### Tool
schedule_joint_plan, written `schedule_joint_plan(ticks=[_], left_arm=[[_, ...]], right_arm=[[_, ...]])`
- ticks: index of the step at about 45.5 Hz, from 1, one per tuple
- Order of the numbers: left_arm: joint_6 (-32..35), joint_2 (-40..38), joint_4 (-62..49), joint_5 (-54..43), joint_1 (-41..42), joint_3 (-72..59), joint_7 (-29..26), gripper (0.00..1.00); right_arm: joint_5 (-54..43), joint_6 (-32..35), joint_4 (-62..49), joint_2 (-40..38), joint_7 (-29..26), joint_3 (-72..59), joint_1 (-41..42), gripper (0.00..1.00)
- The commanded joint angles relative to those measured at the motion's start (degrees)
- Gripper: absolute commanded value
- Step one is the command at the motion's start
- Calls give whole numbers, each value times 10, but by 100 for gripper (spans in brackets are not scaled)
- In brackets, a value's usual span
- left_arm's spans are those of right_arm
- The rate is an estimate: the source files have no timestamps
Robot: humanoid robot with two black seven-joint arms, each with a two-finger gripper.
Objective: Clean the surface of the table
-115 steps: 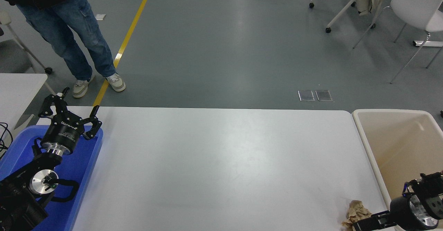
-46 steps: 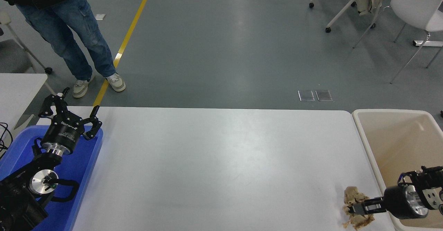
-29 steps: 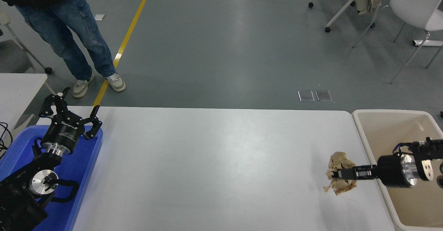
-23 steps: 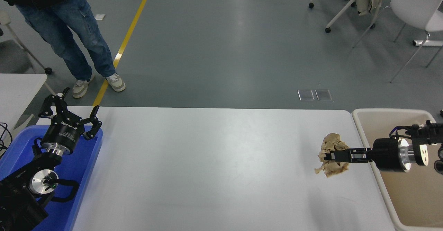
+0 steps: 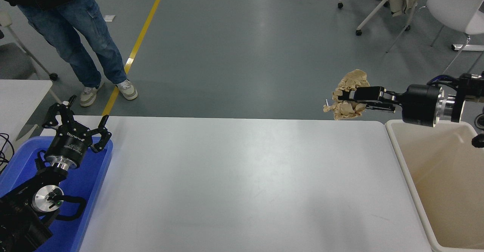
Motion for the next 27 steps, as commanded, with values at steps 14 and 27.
schedule_joint_plan(ticks=[14,27], left_arm=[[0,0,0,0,0,0,0,100],[0,0,0,0,0,0,0,100]], right_arm=[[227,-3,-248,27,-11,9,-38,0],[320,-5,-403,67,-12,11,-121,0]])
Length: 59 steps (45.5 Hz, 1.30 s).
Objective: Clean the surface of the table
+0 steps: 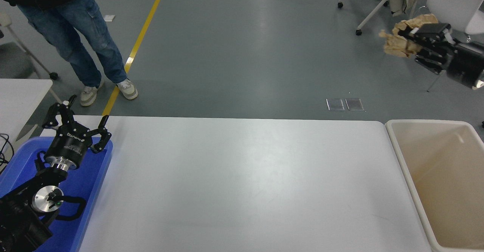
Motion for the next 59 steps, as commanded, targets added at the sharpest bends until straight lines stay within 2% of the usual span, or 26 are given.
schedule_joint_plan(ticks=[1,12,28,34,37,44,59], left_arm=[[0,1,1,0,0,0,0,100],[0,1,0,0,0,0,0,100],[0,0,0,0,0,0,0,100],[0,1,0,0,0,0,0,100],[0,0,0,0,0,0,0,100],[0,0,0,0,0,0,0,100],[0,0,0,0,0,0,0,100]], right_arm=[[72,-2,-138,34,-2,6,-65,0],[121,-3,-251,75,-18,10,-120,0],[181,-53,-282,76,-139,10,-154,0],[216,-64,-282,76,-219,9,-155,0],[228,-67,-282,77,-240,9,-160,0],[198,-78,-281,96,-243,-8,-184,0],[22,-87,-282,141,-242,-38,-238,0]])
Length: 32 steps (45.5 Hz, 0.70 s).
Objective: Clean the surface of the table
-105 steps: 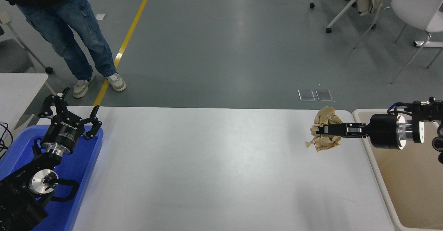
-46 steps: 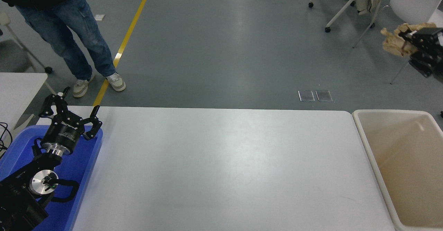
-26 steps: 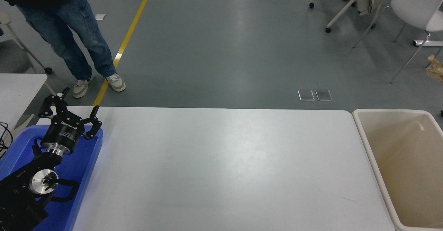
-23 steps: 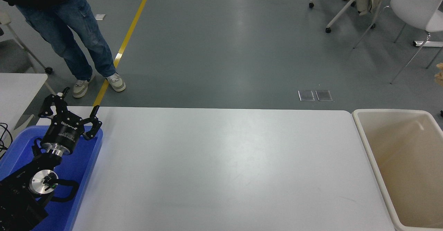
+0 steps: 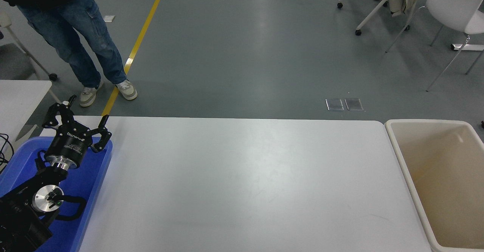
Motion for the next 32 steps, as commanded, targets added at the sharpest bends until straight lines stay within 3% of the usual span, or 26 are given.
schedule_joint_plan(ticks=[1,32], left_arm=[[1,0,0,0,0,0,0,100],[0,0,1,0,0,0,0,100]], right_arm=[[-107,-7,-1,33,-9,-29,-41,0],[-118,-12,-2,98,-9,-96,-88,0]])
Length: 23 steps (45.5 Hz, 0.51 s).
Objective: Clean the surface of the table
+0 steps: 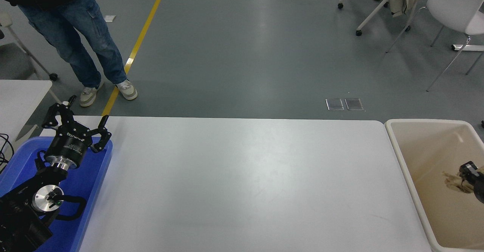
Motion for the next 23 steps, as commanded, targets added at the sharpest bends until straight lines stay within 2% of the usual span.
schedule_joint_plan(ticks=[1,14,17,21,23], left_arm=[[0,0,0,0,0,0,0,100],[1,1,0,0,0,0,0,100],[1,1,0,0,0,0,0,100],[0,1,1,0,0,0,0,100],[0,0,0,0,0,0,0,100]], right_arm=[[-4,-1,0,17,0,-14,-11,0],[-4,-24,0,17,0,-14,-12,0],[-3,-31,0,17,0,-14,-12,7],[-3,-32,0,17,0,-14,-14,8],[-2,-34,0,17,0,-13,-14,15]])
